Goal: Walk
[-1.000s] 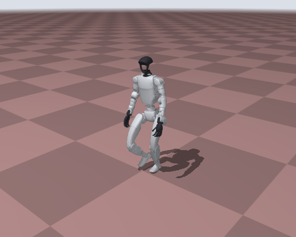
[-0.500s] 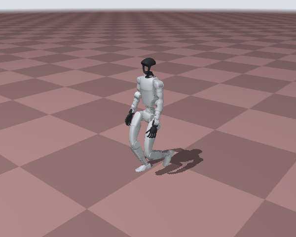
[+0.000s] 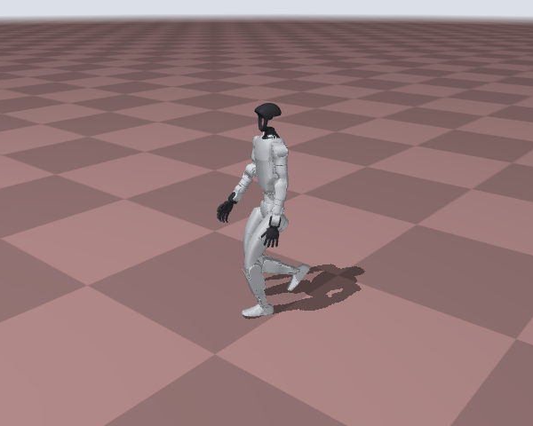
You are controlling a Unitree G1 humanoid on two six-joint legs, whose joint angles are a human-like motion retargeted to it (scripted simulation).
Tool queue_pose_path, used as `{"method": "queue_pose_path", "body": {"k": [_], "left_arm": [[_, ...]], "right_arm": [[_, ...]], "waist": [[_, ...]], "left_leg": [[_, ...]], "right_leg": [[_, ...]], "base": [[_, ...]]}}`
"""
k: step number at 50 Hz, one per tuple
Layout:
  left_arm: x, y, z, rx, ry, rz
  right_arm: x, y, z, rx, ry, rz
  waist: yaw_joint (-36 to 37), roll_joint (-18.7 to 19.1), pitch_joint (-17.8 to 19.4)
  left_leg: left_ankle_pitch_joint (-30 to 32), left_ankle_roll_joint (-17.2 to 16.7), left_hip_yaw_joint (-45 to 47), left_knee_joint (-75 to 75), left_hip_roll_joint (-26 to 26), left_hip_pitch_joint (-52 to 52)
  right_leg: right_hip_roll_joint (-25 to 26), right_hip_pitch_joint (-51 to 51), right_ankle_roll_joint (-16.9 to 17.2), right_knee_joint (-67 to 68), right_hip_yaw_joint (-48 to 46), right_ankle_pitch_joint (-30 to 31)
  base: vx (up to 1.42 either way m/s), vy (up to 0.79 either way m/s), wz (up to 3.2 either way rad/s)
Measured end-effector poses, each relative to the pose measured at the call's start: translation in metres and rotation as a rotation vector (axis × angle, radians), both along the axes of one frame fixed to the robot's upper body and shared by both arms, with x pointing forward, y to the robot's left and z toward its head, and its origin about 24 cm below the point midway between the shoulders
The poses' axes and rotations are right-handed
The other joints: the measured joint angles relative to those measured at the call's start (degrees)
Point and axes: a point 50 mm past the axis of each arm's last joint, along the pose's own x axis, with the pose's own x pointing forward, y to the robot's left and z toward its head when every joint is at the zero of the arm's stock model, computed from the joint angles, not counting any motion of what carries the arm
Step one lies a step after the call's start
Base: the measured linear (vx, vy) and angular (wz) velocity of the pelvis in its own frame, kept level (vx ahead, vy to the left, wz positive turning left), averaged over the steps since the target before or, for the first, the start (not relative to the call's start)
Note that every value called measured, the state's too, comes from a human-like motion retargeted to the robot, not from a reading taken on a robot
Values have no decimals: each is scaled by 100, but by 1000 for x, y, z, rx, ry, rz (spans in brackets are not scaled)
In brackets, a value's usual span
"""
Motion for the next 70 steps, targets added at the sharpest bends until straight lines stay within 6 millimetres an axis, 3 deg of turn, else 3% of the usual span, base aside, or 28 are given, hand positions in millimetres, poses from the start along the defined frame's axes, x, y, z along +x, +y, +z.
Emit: {"method": "queue_pose_path", "body": {"k": [2, 4, 8, 11, 15, 20, 24, 27, 31, 35, 42, 47, 52, 55, 65, 70], "left_arm": [[23, 8, 5, 29, -68, 4], [47, 16, 13, 61, -142, 17], [97, 30, 34, 111, -316, 72], [132, 38, 54, 127, -454, 110], [167, 42, 79, 127, -602, 131], [182, 38, 89, 105, -661, 135], [162, 29, 72, 80, -580, 145], [134, 20, 51, 62, -459, 135], [94, 5, 26, 40, -273, 68], [65, -3, 14, 40, -143, -14], [47, -6, 8, 53, -102, -56], [50, -6, 10, 71, -135, -63], [59, -3, 13, 93, -173, -56], [65, -1, 15, 103, -194, -44], [77, 0, 19, 88, -218, -29], [70, -1, 17, 70, -198, -27]], "right_arm": [[-17, 0, -10, 2, 76, 4], [-36, -3, -18, -4, 144, -7], [-72, -11, -30, -27, 258, -54], [-99, -15, -36, -39, 342, -89], [-130, -17, -42, -42, 446, -125], [-152, -21, -43, -45, 517, -158], [-158, -23, -43, -51, 527, -194], [-150, -26, -42, -61, 497, -218], [-116, -30, -37, -74, 398, -222], [-68, -33, -24, -91, 243, -196], [6, -27, 8, -108, -21, -109], [31, -13, 22, -90, -117, -26], [29, 0, 17, -64, -92, 38], [18, 5, 8, -47, -30, 60], [-47, 1, -26, -25, 250, 43], [-73, -7, -33, -28, 342, 8]], "waist": [[-151, -24, 26], [-305, 10, 74], [-575, 146, 226], [-678, 260, 346], [-650, 480, 409], [-584, 644, 374], [-572, 704, 328], [-558, 934, 339], [-499, 1368, 415], [-346, 1591, 470], [-46, 1439, 616], [-2, 1264, 703], [-47, 1163, 742], [-85, 1100, 751], [-172, 931, 746], [-220, 879, 788]], "left_leg": [[-112, 103, -32, -219, -153, 390], [-229, 133, -114, -453, -234, 812], [-549, 103, -327, -839, -210, 1620], [-856, 86, -446, -971, -74, 2115], [-1228, 44, -511, -1134, 224, 2582], [-1662, 15, -519, -1130, 453, 2979], [-1846, -119, -608, -427, 602, 3105], [-1644, -409, -703, 533, 909, 3032], [-1049, -677, -589, 2351, 1747, 2435], [-1029, -532, -443, 3450, 2409, 1631], [-1731, -330, -566, 2401, 2066, 846], [-1522, -416, -872, 1206, 1512, 859], [-1420, -367, -871, 902, 1375, 1129], [-1464, -297, -753, 813, 1376, 1332], [-1594, -155, -293, 759, 1423, 1784], [-1623, -124, -83, 926, 1502, 1882]], "right_leg": [[-288, -448, -161, 510, -18, 51], [-474, -856, -331, 696, -131, -261], [-520, -1503, -442, 88, -541, -950], [-321, -1837, -280, -990, -869, -1025], [267, -2050, 142, -2952, -1233, -644], [693, -1951, 340, -4181, -1445, -193], [731, -1955, 94, -3383, -1373, -208], [1052, -1773, -147, -3039, -1379, -448], [1685, -1385, -407, -3190, -1495, -669], [2164, -1029, -458, -3640, -1458, -720], [2411, -410, -252, -4238, -931, -780], [2412, -47, -177, -4494, -510, -867], [2454, 204, -151, -4551, -211, -999], [2451, 340, -121, -4586, -83, -1065], [2409, 564, 27, -4507, 236, -1289], [2443, 566, 117, -4342, 406, -1384]], "base": [[62, 16, -22], [62, 14, -22], [62, 8, -21], [60, 3, -26], [57, -2, -44], [51, -5, -34], [46, -9, -28], [44, -10, -46], [37, -8, -56], [36, -5, -68], [33, -1, -88], [26, -2, -87], [18, -1, -71], [14, 0, -61], [9, 1, -68], [5, 1, -77]]}}
